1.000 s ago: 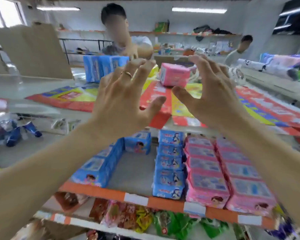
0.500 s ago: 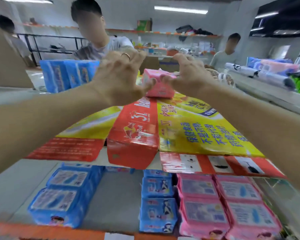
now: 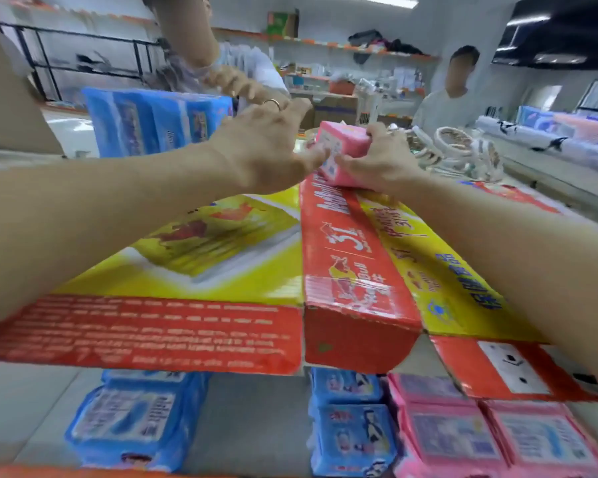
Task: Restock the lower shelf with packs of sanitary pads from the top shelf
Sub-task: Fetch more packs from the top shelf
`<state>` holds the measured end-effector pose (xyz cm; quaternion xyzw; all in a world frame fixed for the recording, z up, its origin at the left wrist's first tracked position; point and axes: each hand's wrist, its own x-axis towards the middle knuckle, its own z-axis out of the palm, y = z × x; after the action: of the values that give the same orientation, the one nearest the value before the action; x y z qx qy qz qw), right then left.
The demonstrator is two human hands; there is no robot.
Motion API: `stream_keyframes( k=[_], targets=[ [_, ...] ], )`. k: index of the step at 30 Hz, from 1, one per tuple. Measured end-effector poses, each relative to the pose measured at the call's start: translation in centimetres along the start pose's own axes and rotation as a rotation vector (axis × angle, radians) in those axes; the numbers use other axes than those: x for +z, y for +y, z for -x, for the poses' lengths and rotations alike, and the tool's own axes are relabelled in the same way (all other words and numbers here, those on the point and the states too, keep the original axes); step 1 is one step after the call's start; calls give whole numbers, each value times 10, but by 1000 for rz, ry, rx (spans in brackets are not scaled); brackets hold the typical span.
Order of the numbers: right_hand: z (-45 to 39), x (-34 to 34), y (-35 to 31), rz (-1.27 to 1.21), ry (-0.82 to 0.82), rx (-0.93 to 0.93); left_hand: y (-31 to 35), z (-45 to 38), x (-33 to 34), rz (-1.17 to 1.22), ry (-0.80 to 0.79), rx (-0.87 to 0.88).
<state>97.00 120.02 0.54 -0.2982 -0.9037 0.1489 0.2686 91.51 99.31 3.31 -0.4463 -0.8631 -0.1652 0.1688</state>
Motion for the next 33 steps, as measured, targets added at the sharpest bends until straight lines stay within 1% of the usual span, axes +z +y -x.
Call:
stream_keyframes(
  k=[5,8,10,16,18,20,23,25,27,30,31,33],
  targets=[
    [12,-6,-4,-35,131,-22,-9,12,-11,77,14,16],
    [36,-24,-1,-69,162,-74,-11,21,-19,93,20,53],
    [55,-41,1,-72,179,-131,-10,28,-24,110,22,48],
    [134,-98,19,-179,245,-309,34,62,-31,298,14,-38],
    [161,-119,32,-246,274,-391,60,73,-35,439,-2,-89],
    [189,-140,50,-277,306,-489,92,84,-42,667,-12,-134],
    [235,-174,80,-220,354,-717,140,110,-49,1072,-56,-263],
    [264,-195,100,-169,353,-824,166,131,-49,1269,-125,-293],
    [287,-212,118,-163,340,-901,191,159,-50,1372,-164,-255],
    [318,-225,138,-234,270,-943,220,203,-56,1480,-142,-197],
    [330,-224,143,-277,232,-931,224,217,-54,1478,-124,-167],
    [357,-217,153,-392,171,-875,228,246,-45,1464,-9,-141]
  ],
)
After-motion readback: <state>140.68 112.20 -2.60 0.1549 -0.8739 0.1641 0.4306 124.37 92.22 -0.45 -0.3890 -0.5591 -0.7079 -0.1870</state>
